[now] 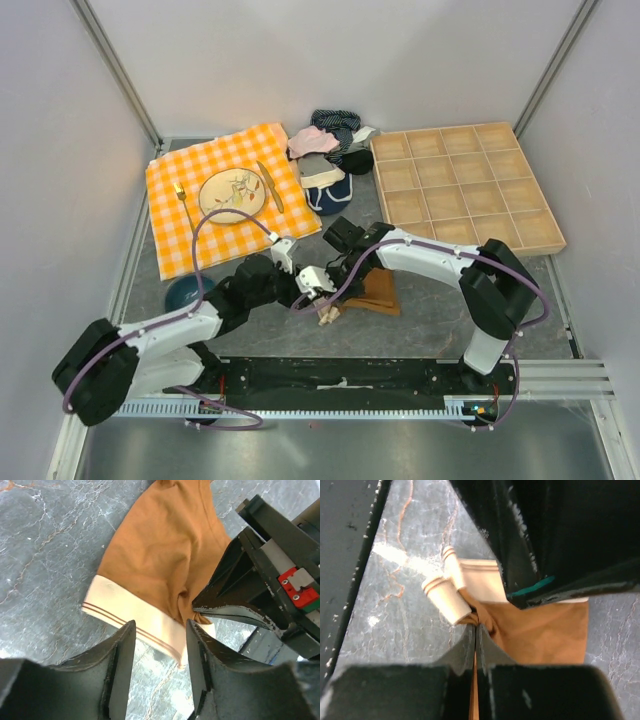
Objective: Roll the underwear
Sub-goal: Fold the underwear at the center of the board.
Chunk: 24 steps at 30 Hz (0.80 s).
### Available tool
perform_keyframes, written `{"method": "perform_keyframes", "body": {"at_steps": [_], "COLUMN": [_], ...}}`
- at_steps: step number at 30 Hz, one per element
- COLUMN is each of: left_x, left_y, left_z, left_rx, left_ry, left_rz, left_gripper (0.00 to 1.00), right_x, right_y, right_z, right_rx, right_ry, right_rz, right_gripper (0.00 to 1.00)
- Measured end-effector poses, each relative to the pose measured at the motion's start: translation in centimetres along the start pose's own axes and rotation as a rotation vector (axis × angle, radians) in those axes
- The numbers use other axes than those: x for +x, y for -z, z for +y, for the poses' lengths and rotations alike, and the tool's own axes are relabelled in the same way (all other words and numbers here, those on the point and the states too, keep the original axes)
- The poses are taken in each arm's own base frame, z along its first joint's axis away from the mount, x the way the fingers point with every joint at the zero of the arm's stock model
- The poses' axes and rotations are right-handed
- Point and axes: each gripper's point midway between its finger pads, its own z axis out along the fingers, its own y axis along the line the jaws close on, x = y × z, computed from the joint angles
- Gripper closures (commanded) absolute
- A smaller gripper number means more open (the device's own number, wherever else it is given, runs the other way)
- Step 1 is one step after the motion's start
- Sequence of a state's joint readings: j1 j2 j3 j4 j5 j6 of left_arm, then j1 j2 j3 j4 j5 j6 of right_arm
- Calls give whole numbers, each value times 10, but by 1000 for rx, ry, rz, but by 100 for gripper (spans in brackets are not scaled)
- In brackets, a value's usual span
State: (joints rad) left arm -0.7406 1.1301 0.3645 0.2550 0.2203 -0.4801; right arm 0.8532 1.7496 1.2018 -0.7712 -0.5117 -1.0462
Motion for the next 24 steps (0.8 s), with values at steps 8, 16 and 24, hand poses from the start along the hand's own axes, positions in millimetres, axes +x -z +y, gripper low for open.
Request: {"method": "perform_keyframes", "body": {"at_steps": [8, 16, 24], "left_x": [18, 40, 37], "left_y": [23, 26, 22], "left_z": [2, -20, -40], "left_rx": [52, 199, 282], "left_ry": [-5, -65, -239], "left_rz": [-67, -94, -142], "left_gripper": [34, 30, 30], "right_x": [-9, 4, 2], "right_y": [-6, -2, -1], "right_z": [13, 5, 6], "right_rx": [-55, -45, -58], "right_ry": [-29, -118, -144], "right_rz": [-66, -78, -109], "right_gripper": [100, 100, 100]}}
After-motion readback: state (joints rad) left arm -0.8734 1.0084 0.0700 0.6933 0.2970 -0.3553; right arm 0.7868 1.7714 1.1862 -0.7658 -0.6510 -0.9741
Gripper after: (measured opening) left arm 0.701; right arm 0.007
